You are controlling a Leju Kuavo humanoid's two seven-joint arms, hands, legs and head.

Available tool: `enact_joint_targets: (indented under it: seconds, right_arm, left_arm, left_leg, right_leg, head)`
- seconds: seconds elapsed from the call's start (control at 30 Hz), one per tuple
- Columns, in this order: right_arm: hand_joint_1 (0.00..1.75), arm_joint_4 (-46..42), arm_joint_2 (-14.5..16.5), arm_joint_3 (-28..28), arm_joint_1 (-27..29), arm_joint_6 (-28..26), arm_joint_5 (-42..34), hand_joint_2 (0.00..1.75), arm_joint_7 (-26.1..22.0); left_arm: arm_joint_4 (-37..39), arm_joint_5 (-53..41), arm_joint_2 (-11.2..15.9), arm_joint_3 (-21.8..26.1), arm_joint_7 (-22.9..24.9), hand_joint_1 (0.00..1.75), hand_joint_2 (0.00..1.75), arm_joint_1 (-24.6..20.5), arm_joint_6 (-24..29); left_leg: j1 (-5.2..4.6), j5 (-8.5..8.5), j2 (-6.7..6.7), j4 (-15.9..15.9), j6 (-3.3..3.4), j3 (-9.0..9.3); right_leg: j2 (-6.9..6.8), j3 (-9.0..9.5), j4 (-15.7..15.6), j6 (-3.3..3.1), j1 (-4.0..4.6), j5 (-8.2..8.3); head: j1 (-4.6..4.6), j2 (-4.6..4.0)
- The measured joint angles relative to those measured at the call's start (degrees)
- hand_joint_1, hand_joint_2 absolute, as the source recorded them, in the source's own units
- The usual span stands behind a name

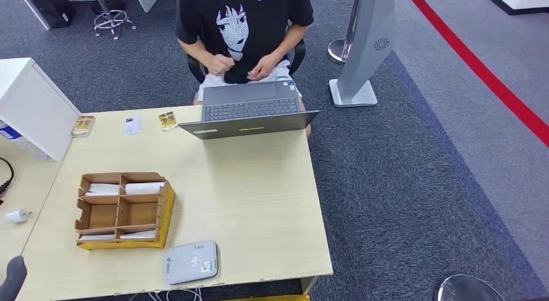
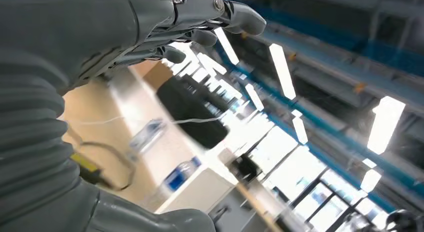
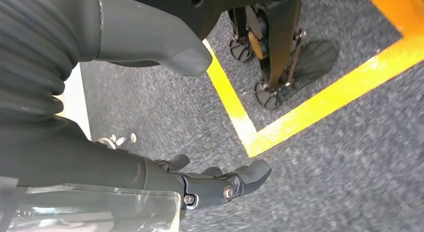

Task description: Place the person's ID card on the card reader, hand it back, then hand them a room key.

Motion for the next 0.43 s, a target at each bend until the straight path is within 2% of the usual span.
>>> enact_joint_targets:
  seconds: [0.13,0.2,0.3,0.4,0.43]
  right_arm:
    - [0.0,-0.01,0.71,-2.14,0.07,-0.35,-0.03,1.75,-0.02]
    - [0.0,-0.01,0.9,-2.82,0.07,-0.13,0.4,1.75,-0.16]
    - [0.0,-0.01,1.01,-3.34,0.11,0.13,1.64,1.75,-0.53]
    - [0.0,-0.01,1.02,-3.49,0.11,0.87,3.39,1.75,-1.69]
    - [0.0,-0.01,1.02,-3.49,0.11,1.0,3.67,1.75,-1.91]
  left_arm:
    - [3.22,19.64,-6.09,12.05,4.57,0.0,1.75,1.38,-28.21]
    - [8.03,24.49,-7.92,18.25,6.25,0.0,1.75,0.0,-38.92]
    - [17.12,25.03,-9.75,27.09,8.61,0.0,1.75,-3.52,-46.9]
    - [31.49,20.08,-10.02,36.5,9.54,0.0,1.75,-8.1,-50.29]
    - [34.18,18.99,-9.95,38.04,9.47,0.0,1.75,-8.81,-50.54]
  left_leg:
    - [0.02,-0.01,-0.03,-0.01,-0.08,0.07]
    - [0.04,0.03,-0.05,-0.01,-0.14,0.09]
    - [0.05,0.04,-0.08,-0.03,-0.16,0.13]
    - [0.05,0.04,-0.09,-0.03,-0.16,0.19]
    - [0.05,0.04,-0.08,-0.03,-0.17,0.21]
  right_leg:
    - [-0.01,0.05,0.01,-0.04,0.01,-0.03]
    - [-0.02,0.07,0.02,-0.07,0.03,-0.02]
    - [-0.04,0.12,0.04,-0.11,0.04,0.0]
    - [-0.06,0.18,0.04,-0.11,0.04,0.0]
    - [-0.05,0.18,0.04,-0.11,0.04,0.0]
  head:
    - [-0.06,0.0]
    - [-0.07,0.0]
    - [-0.08,0.0]
    - [-0.09,0.0]
    - [-0.09,0.0]
